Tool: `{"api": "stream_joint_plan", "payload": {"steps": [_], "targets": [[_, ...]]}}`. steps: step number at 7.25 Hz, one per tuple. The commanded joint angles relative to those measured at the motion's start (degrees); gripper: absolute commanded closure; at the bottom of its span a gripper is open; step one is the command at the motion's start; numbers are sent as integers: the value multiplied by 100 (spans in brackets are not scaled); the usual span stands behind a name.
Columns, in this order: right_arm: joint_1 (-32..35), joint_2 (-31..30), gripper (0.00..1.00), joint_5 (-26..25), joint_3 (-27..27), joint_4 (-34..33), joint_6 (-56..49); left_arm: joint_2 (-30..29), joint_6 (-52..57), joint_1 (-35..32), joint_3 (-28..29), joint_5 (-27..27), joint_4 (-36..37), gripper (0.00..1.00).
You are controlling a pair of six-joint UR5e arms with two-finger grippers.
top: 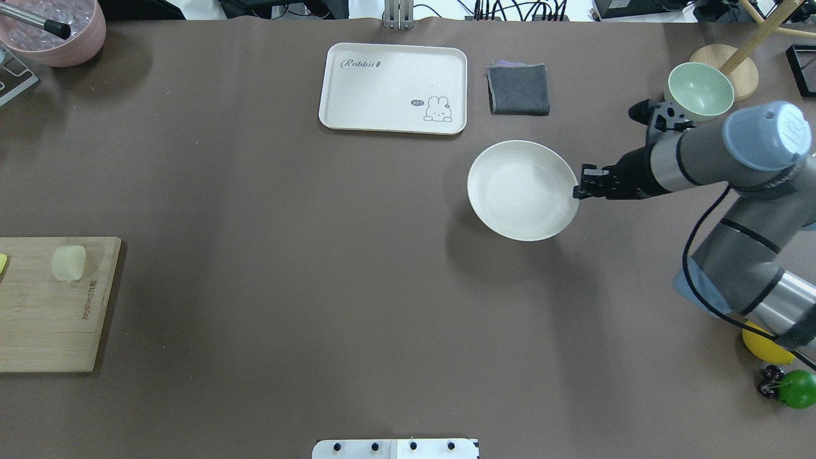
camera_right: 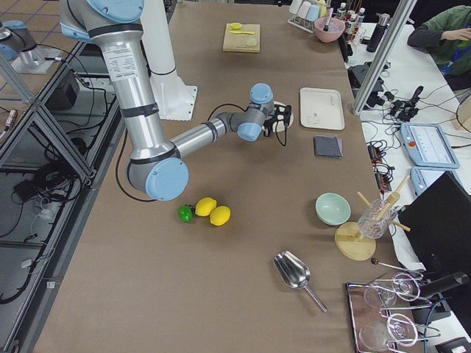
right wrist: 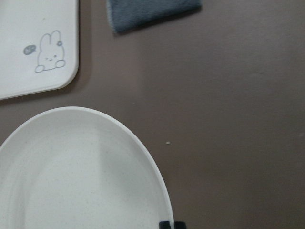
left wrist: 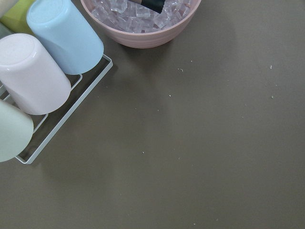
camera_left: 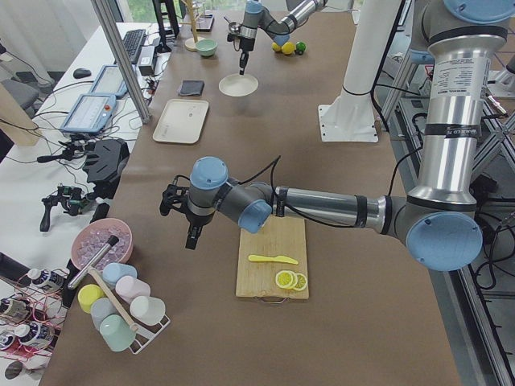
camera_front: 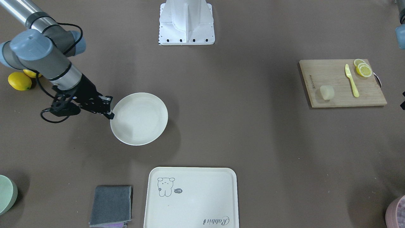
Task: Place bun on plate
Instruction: 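Slide the white plate with the right gripper toward the table centre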
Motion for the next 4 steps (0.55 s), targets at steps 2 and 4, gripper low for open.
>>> {"api": "stream_joint_plan", "payload": {"steps": [2,4], "targets": [[-956,865,100,-1010,-49,-746,205,-21,-2,0,28,0,11,2],[-1370,927,100,-1520,-84,-755,196,-12,-2,0,-7,0,3,2]]}}
